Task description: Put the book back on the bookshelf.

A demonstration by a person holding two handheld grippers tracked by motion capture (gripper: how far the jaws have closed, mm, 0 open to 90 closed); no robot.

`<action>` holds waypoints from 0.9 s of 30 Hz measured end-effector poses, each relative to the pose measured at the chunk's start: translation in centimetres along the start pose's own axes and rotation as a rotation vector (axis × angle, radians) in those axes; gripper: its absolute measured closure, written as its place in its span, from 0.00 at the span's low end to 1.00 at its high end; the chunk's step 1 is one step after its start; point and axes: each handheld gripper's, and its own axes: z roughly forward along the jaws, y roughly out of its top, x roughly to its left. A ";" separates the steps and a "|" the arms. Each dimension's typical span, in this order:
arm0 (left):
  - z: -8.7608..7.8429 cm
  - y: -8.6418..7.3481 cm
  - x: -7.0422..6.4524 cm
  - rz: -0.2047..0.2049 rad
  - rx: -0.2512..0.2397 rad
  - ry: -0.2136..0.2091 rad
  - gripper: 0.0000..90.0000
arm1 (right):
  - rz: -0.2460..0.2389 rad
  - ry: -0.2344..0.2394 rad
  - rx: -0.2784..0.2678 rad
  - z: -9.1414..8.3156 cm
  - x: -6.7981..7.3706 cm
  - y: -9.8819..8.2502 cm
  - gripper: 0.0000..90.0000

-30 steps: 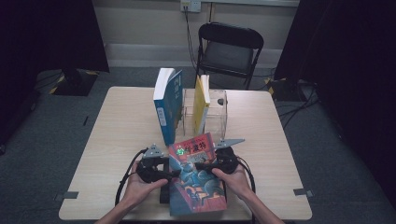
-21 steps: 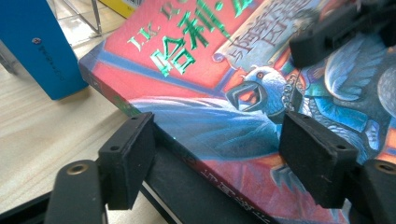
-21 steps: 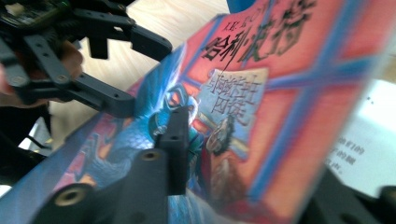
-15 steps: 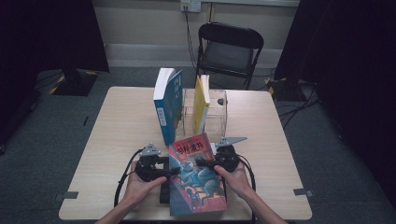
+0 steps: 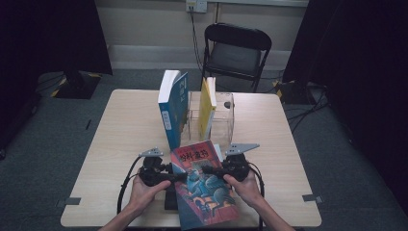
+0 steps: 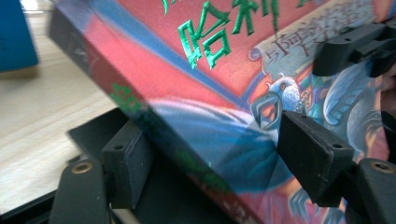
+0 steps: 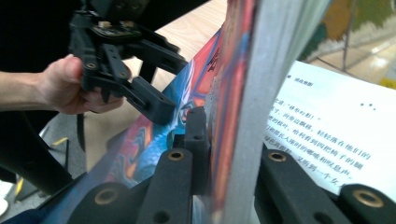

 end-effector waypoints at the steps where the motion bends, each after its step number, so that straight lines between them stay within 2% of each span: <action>1: -0.1 0.0 -0.2 0.011 -0.007 0.003 0.34 | -0.005 0.000 -0.003 -0.2 0.2 0.1 0.90; 2: -0.2 0.1 -0.3 0.015 -0.007 0.004 0.34 | -0.003 0.003 -0.005 -0.3 0.3 0.1 0.90; 4: -0.4 0.2 -0.4 0.000 -0.023 -0.001 0.38 | 0.001 -0.002 -0.001 -0.4 0.4 0.2 0.90; 5: -0.6 0.3 -0.4 0.008 -0.028 -0.003 0.40 | 0.004 -0.001 0.000 -0.5 0.4 0.2 0.90; 7: -0.8 0.4 -0.9 0.012 -0.036 0.011 0.42 | -0.005 -0.019 0.008 -0.6 0.6 0.3 0.90; 8: -0.8 0.6 -1.3 0.034 -0.039 0.009 0.44 | -0.018 -0.034 0.018 -0.7 0.7 0.4 0.90; 9: -0.8 0.8 -1.8 0.065 -0.048 0.002 0.50 | -0.031 -0.055 0.033 -0.7 0.9 0.5 0.89; 10: -0.7 0.9 -2.5 0.105 -0.057 0.018 0.57 | -0.029 -0.057 0.040 -0.7 0.7 0.5 0.88; 11: -0.6 1.1 -2.9 0.118 -0.051 0.044 0.57 | -0.009 -0.047 0.039 -0.7 0.5 0.5 0.88; 13: -0.5 1.2 -2.7 0.098 -0.049 0.031 0.58 | 0.011 -0.042 0.034 -0.7 0.1 0.3 0.88; 16: -0.5 1.2 -2.4 0.061 -0.050 0.013 0.60 | 0.002 -0.062 0.038 -0.6 0.4 0.5 0.88; 18: -0.5 1.4 -2.3 0.056 -0.048 0.008 0.61 | 0.005 -0.061 0.035 -0.7 0.4 0.5 0.88; 21: -0.6 1.8 -1.9 0.024 -0.055 -0.022 0.64 | 0.007 -0.069 0.034 -0.7 0.5 0.8 0.88; 27: -1.2 3.6 -2.4 0.057 -0.076 -0.018 0.69 | 0.019 -0.083 -0.002 -1.4 0.5 1.8 0.89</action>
